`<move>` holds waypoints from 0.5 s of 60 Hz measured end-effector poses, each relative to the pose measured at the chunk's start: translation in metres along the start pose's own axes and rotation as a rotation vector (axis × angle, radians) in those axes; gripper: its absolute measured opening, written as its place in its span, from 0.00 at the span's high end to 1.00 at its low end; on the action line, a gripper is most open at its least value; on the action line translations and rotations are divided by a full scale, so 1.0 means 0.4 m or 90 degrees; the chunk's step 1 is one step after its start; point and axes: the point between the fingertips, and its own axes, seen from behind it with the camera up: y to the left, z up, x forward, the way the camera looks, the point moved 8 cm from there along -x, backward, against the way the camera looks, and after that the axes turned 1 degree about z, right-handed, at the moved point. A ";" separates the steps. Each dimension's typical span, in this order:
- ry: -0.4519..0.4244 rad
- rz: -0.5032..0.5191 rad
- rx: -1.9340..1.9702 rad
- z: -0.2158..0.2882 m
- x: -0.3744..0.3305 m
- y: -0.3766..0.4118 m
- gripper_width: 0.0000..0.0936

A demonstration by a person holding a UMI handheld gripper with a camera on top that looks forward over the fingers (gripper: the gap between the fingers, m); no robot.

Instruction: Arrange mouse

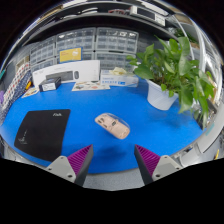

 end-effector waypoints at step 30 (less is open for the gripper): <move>0.013 0.078 0.002 0.175 0.260 -0.080 0.28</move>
